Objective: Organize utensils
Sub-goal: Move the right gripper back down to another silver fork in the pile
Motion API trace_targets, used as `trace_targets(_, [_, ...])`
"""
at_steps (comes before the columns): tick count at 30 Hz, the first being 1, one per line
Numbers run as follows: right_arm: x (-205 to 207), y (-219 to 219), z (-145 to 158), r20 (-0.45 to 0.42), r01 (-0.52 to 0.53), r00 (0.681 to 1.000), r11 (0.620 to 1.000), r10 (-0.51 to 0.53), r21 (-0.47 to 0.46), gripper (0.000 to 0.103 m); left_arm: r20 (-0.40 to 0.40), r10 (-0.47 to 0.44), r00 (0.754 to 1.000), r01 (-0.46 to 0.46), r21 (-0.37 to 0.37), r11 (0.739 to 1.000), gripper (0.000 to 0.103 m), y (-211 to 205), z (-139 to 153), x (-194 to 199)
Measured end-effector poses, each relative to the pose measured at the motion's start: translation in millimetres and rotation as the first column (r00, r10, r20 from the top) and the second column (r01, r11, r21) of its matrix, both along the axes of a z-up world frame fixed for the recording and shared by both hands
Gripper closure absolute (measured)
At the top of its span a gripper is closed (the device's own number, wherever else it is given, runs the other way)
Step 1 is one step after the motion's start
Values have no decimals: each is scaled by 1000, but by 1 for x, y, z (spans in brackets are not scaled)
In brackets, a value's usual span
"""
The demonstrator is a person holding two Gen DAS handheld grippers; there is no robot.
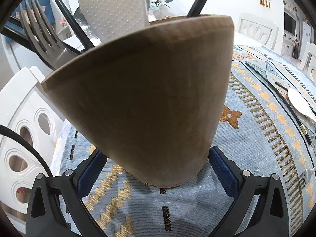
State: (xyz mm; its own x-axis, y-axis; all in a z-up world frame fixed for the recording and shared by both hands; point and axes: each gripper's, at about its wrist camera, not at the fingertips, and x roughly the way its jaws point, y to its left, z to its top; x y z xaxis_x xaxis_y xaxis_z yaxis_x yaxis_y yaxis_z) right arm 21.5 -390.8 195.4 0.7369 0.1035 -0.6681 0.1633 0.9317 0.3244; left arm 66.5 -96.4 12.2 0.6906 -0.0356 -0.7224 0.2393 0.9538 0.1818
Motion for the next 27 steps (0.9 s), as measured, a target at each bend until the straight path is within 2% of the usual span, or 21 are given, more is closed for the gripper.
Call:
trace_targets(3, [-9, -4, -14, -97, -17, 995, 996, 8, -83, 52, 5, 1, 1000, -1, 8, 1000, 0, -1, 0, -2])
trace_targets(6, [-19, -6, -34, -142, 22, 989, 987, -45, -158, 52, 7, 4, 1000, -4, 15, 1000, 0, -2, 1, -4])
trace_targets(9, [-23, -18, -55, -159, 88, 980, 980, -117, -178, 52, 11, 6, 1000, -6, 27, 1000, 0, -4, 0, -6])
trace_targets(12, [-17, -35, -80, -253, 103, 957, 983, -140, -152, 52, 8, 9, 1000, -9, 47, 999, 0, -8, 0, -4])
trace_targets(16, [-14, -31, -106, -370, -44, 929, 988, -15, -149, 52, 5, 11, 1000, -12, 77, 997, 0, -20, -6, -2])
trace_targets(19, [-19, -8, -133, -458, -186, 880, 977, 121, -100, 52, -1, 11, 1000, -11, 72, 997, 0, -20, -7, -1])
trace_targets(21, [-25, 14, -151, -499, -280, 844, 955, 198, -95, 52, 4, 12, 1000, -12, 79, 997, 0, -21, -8, -2])
trace_targets(25, [-37, 52, -176, -521, -417, 793, 905, 315, -88, 52, 14, 13, 1000, -14, 95, 995, 0, -26, -11, -3])
trace_targets(27, [-41, 70, -187, -528, -480, 766, 873, 368, -89, 58, 19, 13, 1000, -15, 104, 994, 0, -32, -8, -4])
